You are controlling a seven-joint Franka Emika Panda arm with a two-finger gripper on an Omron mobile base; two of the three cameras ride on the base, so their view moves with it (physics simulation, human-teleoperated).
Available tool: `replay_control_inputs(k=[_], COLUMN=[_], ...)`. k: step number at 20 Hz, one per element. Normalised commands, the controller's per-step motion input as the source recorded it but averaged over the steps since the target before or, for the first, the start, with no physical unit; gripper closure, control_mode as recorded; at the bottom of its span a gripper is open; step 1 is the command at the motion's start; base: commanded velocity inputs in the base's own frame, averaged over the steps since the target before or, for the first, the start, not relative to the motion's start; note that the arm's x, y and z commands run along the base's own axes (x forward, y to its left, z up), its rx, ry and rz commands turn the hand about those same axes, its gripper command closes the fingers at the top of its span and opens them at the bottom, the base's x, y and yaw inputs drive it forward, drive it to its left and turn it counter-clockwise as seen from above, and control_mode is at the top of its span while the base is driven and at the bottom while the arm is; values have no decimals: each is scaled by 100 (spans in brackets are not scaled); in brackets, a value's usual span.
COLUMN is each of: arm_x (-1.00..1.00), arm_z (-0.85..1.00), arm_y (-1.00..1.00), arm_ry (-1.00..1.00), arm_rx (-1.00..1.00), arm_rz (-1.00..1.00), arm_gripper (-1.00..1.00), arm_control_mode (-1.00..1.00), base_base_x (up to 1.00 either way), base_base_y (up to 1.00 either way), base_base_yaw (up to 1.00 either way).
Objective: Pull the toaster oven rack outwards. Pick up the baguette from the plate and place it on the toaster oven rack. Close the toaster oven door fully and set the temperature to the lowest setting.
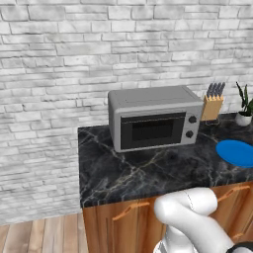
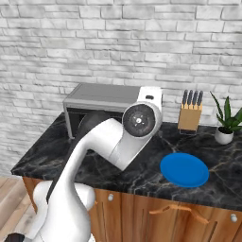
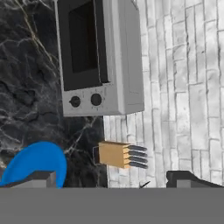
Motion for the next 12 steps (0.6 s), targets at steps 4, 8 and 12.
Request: replay_control_inputs(k=[4,8,12], arm_x=[0,10,44], arm_z=[-98,-69,-32], arm_y=[20,16,15], arm_ry=[-4,-17,-1], arm_rx=[4,14,14], arm_rz=[8,2,7], arm_gripper=[-100,-100,-100], arm_control_mode=[-100,-100,-100], base_base_x=[0,0,0], base_base_y=[0,0,0], base_base_yaw=[0,0,0])
